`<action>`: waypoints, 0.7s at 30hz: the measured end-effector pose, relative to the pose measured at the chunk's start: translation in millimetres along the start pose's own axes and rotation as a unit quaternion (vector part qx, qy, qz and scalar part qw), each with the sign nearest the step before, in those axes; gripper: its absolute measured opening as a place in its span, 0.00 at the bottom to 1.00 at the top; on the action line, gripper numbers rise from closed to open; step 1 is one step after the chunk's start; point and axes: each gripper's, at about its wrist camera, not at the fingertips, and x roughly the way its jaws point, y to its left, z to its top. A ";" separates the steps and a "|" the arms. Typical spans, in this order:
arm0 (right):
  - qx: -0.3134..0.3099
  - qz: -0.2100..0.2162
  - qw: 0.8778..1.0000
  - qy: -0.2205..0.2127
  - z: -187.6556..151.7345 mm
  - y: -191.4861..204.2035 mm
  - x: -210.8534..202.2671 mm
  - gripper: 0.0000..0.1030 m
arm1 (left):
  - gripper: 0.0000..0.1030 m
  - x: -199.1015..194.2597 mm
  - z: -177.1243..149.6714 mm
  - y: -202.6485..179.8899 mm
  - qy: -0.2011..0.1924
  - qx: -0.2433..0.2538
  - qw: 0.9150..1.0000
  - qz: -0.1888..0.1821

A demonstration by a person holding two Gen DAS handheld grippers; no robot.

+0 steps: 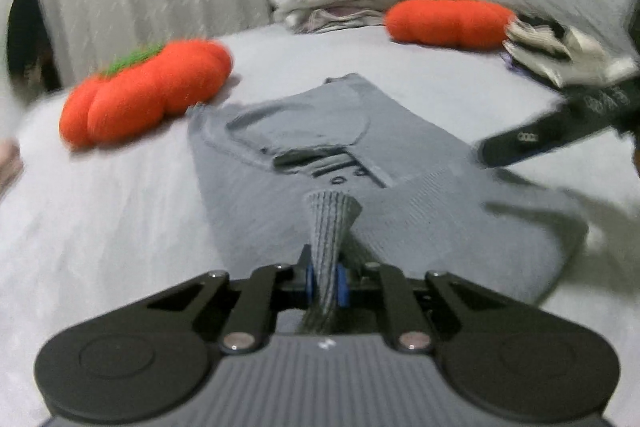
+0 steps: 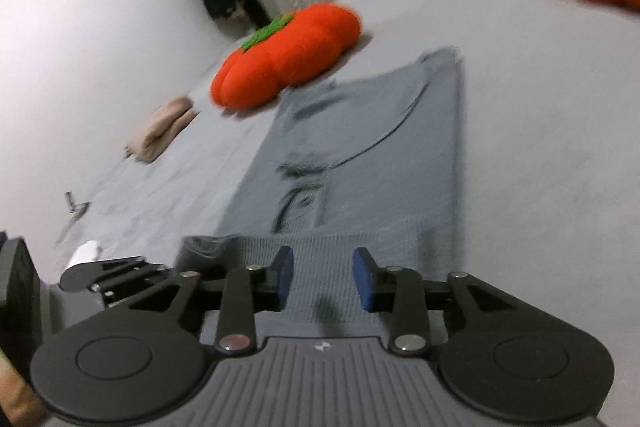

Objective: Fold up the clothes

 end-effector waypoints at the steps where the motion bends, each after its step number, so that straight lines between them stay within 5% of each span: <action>1: -0.013 -0.014 1.000 -0.007 1.7 -2.6 -7.0 0.35 | 0.10 0.7 0.6 5.3 0.002 -0.015 1.000 -0.006; 6: -0.073 -0.079 0.994 -0.018 4.6 -10.6 -17.2 0.36 | 0.10 3.0 2.3 18.8 0.003 -0.054 0.998 -0.021; 13: -0.084 -0.067 0.994 0.006 -1.6 -14.5 8.2 0.36 | 0.10 4.5 4.9 28.7 0.003 -0.090 0.995 -0.039; 17: -0.075 -0.048 0.996 0.002 -2.7 -18.1 11.1 0.20 | 0.10 5.7 6.0 30.8 0.005 -0.102 0.994 -0.045; 21: -0.037 -0.035 0.999 0.005 -3.9 -26.4 15.6 0.18 | 0.10 6.5 6.4 33.4 0.007 -0.113 0.992 -0.051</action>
